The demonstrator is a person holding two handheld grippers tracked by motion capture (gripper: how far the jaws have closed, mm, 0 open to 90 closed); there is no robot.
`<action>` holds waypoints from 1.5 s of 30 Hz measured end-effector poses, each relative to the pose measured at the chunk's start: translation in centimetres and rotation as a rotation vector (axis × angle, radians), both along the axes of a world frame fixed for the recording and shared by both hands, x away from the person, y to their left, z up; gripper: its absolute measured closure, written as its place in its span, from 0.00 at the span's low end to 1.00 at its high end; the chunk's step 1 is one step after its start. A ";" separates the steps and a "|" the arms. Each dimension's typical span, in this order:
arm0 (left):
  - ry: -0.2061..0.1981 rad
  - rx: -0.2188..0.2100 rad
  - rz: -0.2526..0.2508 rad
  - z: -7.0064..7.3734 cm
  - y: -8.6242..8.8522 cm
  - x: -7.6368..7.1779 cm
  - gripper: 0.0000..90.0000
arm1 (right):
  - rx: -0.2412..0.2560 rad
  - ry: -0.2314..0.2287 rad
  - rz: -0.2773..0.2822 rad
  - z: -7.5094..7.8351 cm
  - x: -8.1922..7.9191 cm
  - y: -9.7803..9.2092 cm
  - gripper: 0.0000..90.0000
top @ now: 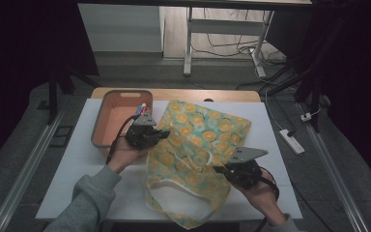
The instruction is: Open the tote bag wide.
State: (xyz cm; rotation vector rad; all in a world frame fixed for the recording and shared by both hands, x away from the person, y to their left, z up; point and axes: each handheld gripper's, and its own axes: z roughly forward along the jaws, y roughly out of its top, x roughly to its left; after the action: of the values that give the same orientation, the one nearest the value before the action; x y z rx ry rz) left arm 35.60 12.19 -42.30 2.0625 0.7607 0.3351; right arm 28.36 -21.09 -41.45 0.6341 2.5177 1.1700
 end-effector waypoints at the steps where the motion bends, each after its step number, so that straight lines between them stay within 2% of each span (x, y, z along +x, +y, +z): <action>1: -0.004 -0.014 -0.002 0.2 0.1 -0.1 0.98 | 0.031 -0.019 0.011 1.0 -0.5 -0.2 1.00; 3: -0.014 -0.037 -0.009 0.8 0.2 -0.2 0.98 | 0.075 -0.064 0.021 2.9 -1.4 -0.8 1.00; 4: -0.022 -0.046 -0.010 1.1 0.3 -0.3 0.98 | 0.099 -0.106 0.011 4.1 -1.7 -1.4 1.00; 5: -0.037 -0.052 -0.010 1.7 0.3 -0.3 0.97 | 0.105 -0.125 -0.008 4.5 -1.6 -1.9 1.00; 7: -0.041 -0.054 -0.007 1.8 0.1 -0.2 0.97 | 0.112 -0.132 -0.030 4.8 -1.3 -2.4 1.00; 8: -0.039 -0.052 -0.006 1.8 0.0 0.0 0.97 | 0.137 -0.119 -0.081 4.7 0.1 -3.4 1.00; 9: -0.037 -0.041 -0.001 1.6 -0.3 0.2 0.97 | 0.132 -0.113 -0.109 4.3 0.9 -3.8 1.00; 10: -0.036 -0.029 0.006 1.4 -0.6 0.4 0.97 | 0.132 -0.113 -0.109 4.3 0.9 -3.8 1.00; 11: -0.032 -0.012 0.011 1.1 -0.8 0.7 0.97 | 0.116 -0.083 -0.162 3.2 2.7 -4.6 1.00; 12: -0.024 0.005 0.014 0.8 -1.1 0.9 0.97 | 0.116 -0.083 -0.162 3.2 2.7 -4.6 1.00; 13: -0.016 0.017 0.022 0.3 -1.5 1.3 0.97 | 0.118 -0.020 -0.197 1.4 4.7 -5.3 1.00; 15: -0.009 0.039 0.031 -0.2 -1.8 1.7 0.96 | 0.110 0.026 -0.232 -0.1 6.2 -5.7 1.00; 16: -0.004 0.049 0.034 -0.4 -2.0 2.0 0.96 | 0.110 0.026 -0.232 -0.1 6.2 -5.7 1.00; 17: 0.000 0.064 0.042 -0.7 -2.3 2.2 0.96 | 0.108 0.056 -0.246 -1.1 7.0 -5.8 1.00; 18: 0.002 0.077 0.049 -1.0 -2.5 2.5 0.96 | 0.077 0.107 -0.272 -3.1 8.4 -6.0 1.00; 21: 0.024 0.100 0.055 -1.7 -3.0 3.0 0.95 | 0.044 0.156 -0.295 -5.0 9.6 -6.1 1.00; 22: 0.033 0.108 0.055 -2.0 -3.1 3.2 0.95 | 0.044 0.156 -0.295 -5.0 9.6 -6.1 1.00; 23: 0.047 0.116 0.056 -2.2 -3.3 3.4 0.93 | 0.018 0.176 -0.314 -6.3 10.2 -6.2 1.00; 24: 0.054 0.124 0.056 -2.4 -3.4 3.5 0.93 | 0.018 0.176 -0.314 -6.3 10.2 -6.2 1.00; 25: 0.058 0.132 0.057 -2.6 -3.6 3.6 0.93 | 0.000 0.195 -0.327 -7.2 10.7 -6.2 1.00; 29: 0.072 0.148 0.047 -3.1 -3.9 3.7 0.94 | -0.015 0.216 -0.332 -7.9 10.8 -6.4 1.00; 31: 0.077 0.146 0.046 -3.2 -3.9 3.7 0.94 | -0.015 0.205 -0.338 -7.5 10.5 -6.3 0.75; 32: 0.078 0.145 0.045 -3.2 -3.9 3.7 0.94 | -0.015 0.205 -0.338 -7.5 10.5 -6.3 0.75; 33: 0.078 0.144 0.044 -3.2 -3.9 3.7 0.94 | 0.007 0.151 -0.327 -5.8 9.7 -5.8 0.56; 34: 0.078 0.143 0.044 -3.2 -3.9 3.7 0.94 | 0.007 0.151 -0.327 -5.8 9.7 -5.8 0.56; 35: 0.077 0.142 0.043 -3.2 -3.9 3.7 0.94 | 0.014 0.125 -0.314 -5.1 9.4 -5.5 0.47; 36: 0.077 0.143 0.043 -3.2 -3.9 3.7 0.95 | 0.029 0.070 -0.260 -3.0 8.3 -4.2 0.35; 38: 0.079 0.142 0.043 -3.2 -3.8 3.7 0.95 | 0.044 0.039 -0.207 -1.6 7.6 -3.2 0.29; 39: 0.082 0.142 0.042 -3.2 -3.8 3.7 0.95 | 0.044 0.039 -0.207 -1.6 7.6 -3.2 0.29; 41: 0.082 0.142 0.043 -3.2 -3.8 3.7 0.95 | 0.042 0.017 -0.153 -0.6 7.1 -1.8 0.25; 42: 0.082 0.142 0.042 -3.2 -3.8 3.6 0.95 | 0.010 -0.002 -0.117 -0.3 7.1 -0.4 0.23; 44: 0.080 0.142 0.040 -3.2 -3.8 3.6 0.95 | -0.006 -0.007 -0.110 -0.3 7.4 0.1 0.22; 45: 0.080 0.141 0.038 -3.2 -3.9 3.6 0.95 | -0.018 0.010 -0.098 -0.5 8.0 0.6 0.20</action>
State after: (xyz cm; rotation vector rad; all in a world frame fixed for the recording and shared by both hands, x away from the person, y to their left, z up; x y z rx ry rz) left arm 39.19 8.33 -45.45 2.2069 0.8464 0.3375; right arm 36.38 -20.47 -41.92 0.7515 2.4716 1.1110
